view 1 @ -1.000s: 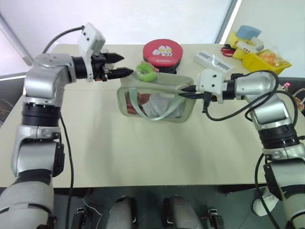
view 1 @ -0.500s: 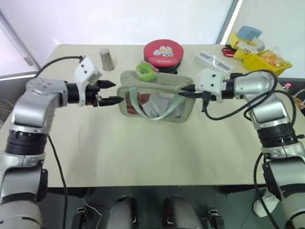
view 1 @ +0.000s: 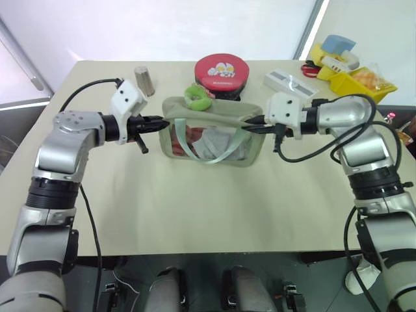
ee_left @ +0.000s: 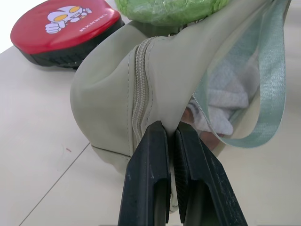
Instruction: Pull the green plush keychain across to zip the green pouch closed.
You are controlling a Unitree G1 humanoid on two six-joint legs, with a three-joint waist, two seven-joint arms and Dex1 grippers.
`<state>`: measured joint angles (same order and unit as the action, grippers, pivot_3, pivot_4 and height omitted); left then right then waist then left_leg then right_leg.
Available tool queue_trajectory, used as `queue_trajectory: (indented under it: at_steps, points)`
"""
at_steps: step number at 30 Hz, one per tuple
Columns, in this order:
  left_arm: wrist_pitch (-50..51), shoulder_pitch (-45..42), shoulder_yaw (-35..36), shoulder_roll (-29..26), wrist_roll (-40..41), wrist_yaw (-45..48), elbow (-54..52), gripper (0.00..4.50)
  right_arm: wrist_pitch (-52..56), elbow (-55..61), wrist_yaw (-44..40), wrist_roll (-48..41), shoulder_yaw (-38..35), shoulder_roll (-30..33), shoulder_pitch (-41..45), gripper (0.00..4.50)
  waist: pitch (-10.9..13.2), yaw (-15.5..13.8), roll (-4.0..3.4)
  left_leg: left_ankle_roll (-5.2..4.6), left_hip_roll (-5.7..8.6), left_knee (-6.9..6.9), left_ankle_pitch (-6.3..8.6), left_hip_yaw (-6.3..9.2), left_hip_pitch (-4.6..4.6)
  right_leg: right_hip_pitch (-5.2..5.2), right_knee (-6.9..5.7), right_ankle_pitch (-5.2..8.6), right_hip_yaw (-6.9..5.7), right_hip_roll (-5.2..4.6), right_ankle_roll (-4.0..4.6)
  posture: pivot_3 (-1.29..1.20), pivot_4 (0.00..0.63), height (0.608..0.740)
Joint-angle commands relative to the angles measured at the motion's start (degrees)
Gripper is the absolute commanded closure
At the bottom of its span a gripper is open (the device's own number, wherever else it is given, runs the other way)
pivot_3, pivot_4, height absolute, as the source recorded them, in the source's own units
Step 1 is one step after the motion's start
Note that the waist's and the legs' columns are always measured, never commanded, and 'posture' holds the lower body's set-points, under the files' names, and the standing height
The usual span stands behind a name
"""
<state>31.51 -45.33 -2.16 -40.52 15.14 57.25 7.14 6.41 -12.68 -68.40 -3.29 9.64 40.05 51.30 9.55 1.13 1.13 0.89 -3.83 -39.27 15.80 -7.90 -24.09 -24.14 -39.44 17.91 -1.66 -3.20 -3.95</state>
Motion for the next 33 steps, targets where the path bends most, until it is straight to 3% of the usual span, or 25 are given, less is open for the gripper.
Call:
queue_trajectory:
  at_steps: [1,5,10,17,22,29,32,33]
  points:
    - [-0.98,-1.17,-0.06,-0.25,-0.33,0.29,-0.52,4.50,2.56,0.88,-1.38,-2.11,-1.49,0.44,2.95,2.86,0.00,-0.10,0.00,0.00,0.00,0.00,0.00,0.00,0.00,0.00,0.00,0.00,0.00,0.00,0.00,0.00,0.150,0.740]
    - [-0.82,-1.48,-0.11,-0.20,-0.10,0.63,-0.57,4.50,11.54,-0.93,-3.13,-5.92,-3.20,0.07,8.83,0.80,0.00,-0.16,-0.01,0.00,0.00,0.00,0.00,0.00,-0.01,0.00,0.00,0.00,0.00,-0.01,0.00,0.00,0.150,0.740]
    - [-1.36,-2.00,-0.47,-0.07,-0.29,0.78,0.29,4.50,22.73,-7.01,-1.50,-12.39,-6.07,-5.74,18.59,0.80,0.01,-0.08,-0.01,0.00,0.00,0.02,0.00,0.00,-0.01,-0.02,-0.01,0.00,0.00,0.00,0.00,0.00,0.150,0.740]
    - [-2.55,-3.17,-1.59,1.10,-1.38,0.62,1.76,4.50,15.64,-34.87,11.98,-6.54,-5.52,-20.12,31.63,0.80,0.01,-0.27,-0.01,0.00,0.02,0.04,0.00,-0.05,-0.12,-0.12,-0.01,0.00,-0.02,-0.01,0.00,0.00,0.150,0.740]
    - [-2.31,-3.11,-1.46,1.22,-1.39,0.24,1.24,4.50,11.66,-45.48,12.15,-2.62,-3.37,-23.98,34.93,0.80,0.01,-0.30,-0.01,-0.03,0.09,0.00,0.01,-0.02,-0.32,-0.24,0.01,-0.01,-0.03,-0.12,0.00,0.00,0.150,0.740]
    - [-1.23,-1.40,-0.58,0.36,-1.02,-0.37,-0.88,4.50,10.54,-49.33,11.26,-0.23,-3.58,-25.27,34.65,0.80,0.01,0.03,-0.01,-0.02,0.06,0.00,0.01,0.02,-0.31,-0.24,-0.02,-0.01,-0.06,-0.10,0.00,0.00,0.150,0.740]
    - [-0.76,-0.94,-0.38,0.23,-0.88,-0.60,-1.58,4.50,11.07,-49.27,11.28,-0.68,-4.75,-25.48,34.74,1.62,0.01,0.02,-0.01,-0.03,0.05,0.00,0.01,0.03,-0.31,-0.24,-0.02,-0.01,-0.06,-0.10,0.00,0.00,0.150,0.740]
    - [-0.68,-0.86,-0.37,0.23,-0.88,-0.65,-1.73,4.50,11.49,-49.02,11.32,-1.02,-5.24,-25.43,34.85,2.09,0.01,0.03,-0.01,-0.02,0.05,0.00,0.01,0.03,-0.31,-0.24,-0.02,-0.01,-0.05,-0.10,0.00,0.00,0.150,0.740]
